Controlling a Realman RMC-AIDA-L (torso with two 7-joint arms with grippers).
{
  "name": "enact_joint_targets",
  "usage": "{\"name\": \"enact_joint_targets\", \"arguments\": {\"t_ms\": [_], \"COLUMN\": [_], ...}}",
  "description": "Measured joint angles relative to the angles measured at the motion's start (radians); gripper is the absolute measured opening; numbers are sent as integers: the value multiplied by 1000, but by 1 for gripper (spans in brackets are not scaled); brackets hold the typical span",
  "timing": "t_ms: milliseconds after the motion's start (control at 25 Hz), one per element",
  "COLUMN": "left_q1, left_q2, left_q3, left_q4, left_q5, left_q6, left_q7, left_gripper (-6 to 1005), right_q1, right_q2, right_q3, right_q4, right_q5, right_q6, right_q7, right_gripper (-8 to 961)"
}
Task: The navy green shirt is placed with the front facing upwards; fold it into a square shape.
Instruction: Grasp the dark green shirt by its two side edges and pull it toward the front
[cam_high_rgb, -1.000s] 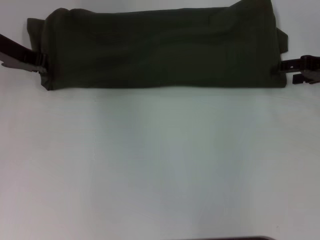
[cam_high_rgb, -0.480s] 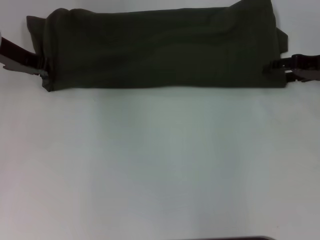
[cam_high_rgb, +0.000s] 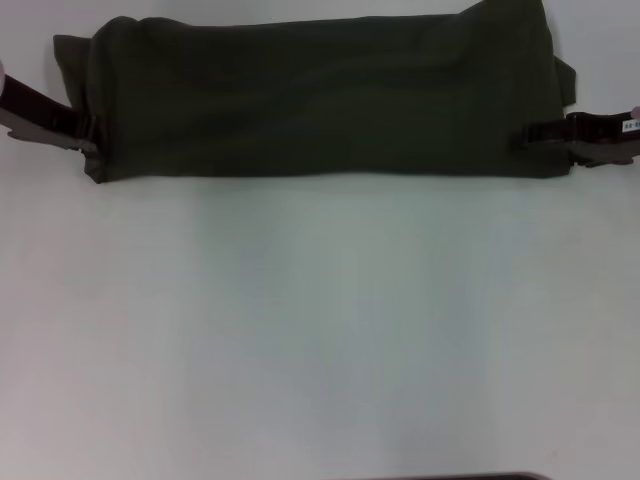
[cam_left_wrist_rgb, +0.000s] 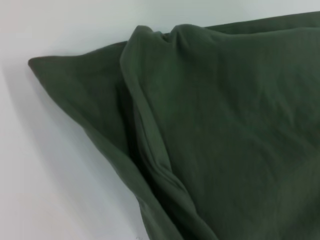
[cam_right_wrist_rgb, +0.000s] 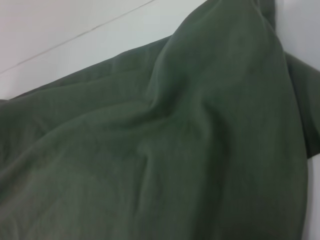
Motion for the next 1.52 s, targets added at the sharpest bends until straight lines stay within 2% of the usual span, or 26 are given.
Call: {"name": "enact_joint_targets", "arguments": {"t_ms": [480,720,1160,1240,1440,1520], "left_q1": [-5,-6,-7,-7,-8,-7], "left_q2": [-2,-2,3,4,9,11], "left_q3": [0,0,3,3,27,29], "left_q4": [1,1,1,2,0,0], "left_q5": [0,0,2,2,3,3], "left_q6": [1,11,36,38,51,61], "left_q7": [0,-1,0,0,2,2], "left_gripper": [-2,-1,-2,-2,-1,-1], "right_q1": [-5,8,11,12,13,13], "right_q2": [2,4,-1,-2,-5,-5], "right_q3": [-6,-45,-46,-44,-39,-39], "right_q4": [-5,-8,-11,-13,-26,-27], "right_q5": [-9,-43,-44,-44,-42,-42], "right_q6": [18,33,6,2,-8,-12], "right_q7": [-10,-7,-4,-4,-3,-2], "right_gripper": [861,653,406,193,10,10]}}
